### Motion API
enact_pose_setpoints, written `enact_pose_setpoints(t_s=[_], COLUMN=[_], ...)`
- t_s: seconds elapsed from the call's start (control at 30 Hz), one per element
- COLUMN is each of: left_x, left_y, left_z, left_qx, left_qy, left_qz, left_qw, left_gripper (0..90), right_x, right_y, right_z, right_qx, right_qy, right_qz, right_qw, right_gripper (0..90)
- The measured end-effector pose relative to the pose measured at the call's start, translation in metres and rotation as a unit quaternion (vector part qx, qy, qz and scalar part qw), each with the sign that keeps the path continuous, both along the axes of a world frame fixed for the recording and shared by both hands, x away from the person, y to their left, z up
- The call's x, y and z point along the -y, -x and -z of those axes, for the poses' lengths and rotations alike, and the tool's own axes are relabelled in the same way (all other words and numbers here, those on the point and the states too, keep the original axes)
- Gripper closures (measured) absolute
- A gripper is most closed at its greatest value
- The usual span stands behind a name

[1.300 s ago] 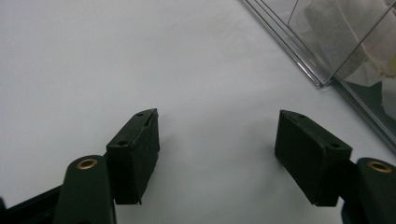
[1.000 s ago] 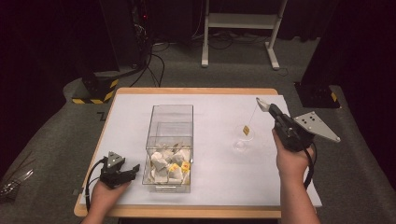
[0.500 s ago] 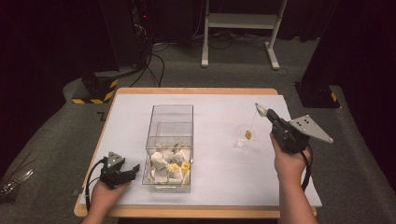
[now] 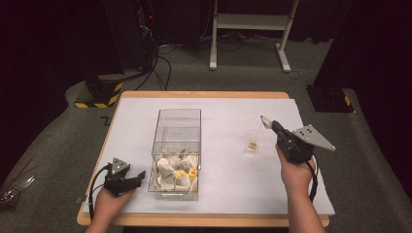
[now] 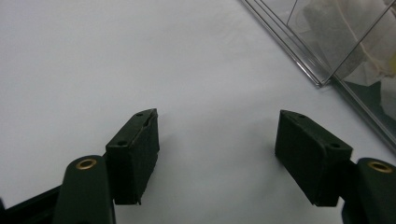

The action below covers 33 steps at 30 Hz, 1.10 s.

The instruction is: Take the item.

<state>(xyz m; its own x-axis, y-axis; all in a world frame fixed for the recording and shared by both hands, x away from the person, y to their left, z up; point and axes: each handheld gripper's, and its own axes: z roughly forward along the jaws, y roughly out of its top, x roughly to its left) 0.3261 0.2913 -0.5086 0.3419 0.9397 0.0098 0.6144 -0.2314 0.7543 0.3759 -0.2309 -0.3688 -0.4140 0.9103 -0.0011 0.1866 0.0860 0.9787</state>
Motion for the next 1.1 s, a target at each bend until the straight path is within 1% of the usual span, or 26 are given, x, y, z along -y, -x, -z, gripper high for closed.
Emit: enact_pose_setpoints(t_s=[0.13,0.63,0.77,0.87,1.0,1.1], left_x=[0.000,0.000,0.000,0.000,0.000,0.000], left_y=[0.000,0.000,0.000,0.000,0.000,0.000], left_z=[0.000,0.000,0.000,0.000,0.000,0.000], left_qx=[0.000,0.000,0.000,0.000,0.000,0.000], left_qy=[0.000,0.000,0.000,0.000,0.000,0.000], left_qz=[0.000,0.000,0.000,0.000,0.000,0.000], left_qw=[1.0000,1.0000,1.0000,1.0000,1.0000,1.0000], left_gripper=[30.7,30.6,30.6,30.6,30.5,30.6], right_x=[-0.002,-0.010,-0.010,-0.010,-0.013,-0.014], right_y=[-0.001,-0.003,-0.005,-0.006,-0.008,-0.011], right_z=[0.007,0.040,0.046,0.049,0.055,0.059], right_qx=[-0.011,-0.050,-0.060,-0.063,-0.074,-0.080], right_qy=[0.008,0.018,0.016,0.020,0.027,0.028], right_qz=[-0.005,-0.013,-0.014,-0.015,-0.017,-0.017], right_qw=[0.9999,0.9985,0.9980,0.9977,0.9968,0.9962], right_gripper=[90.0,90.0,90.0,90.0,90.0,90.0])
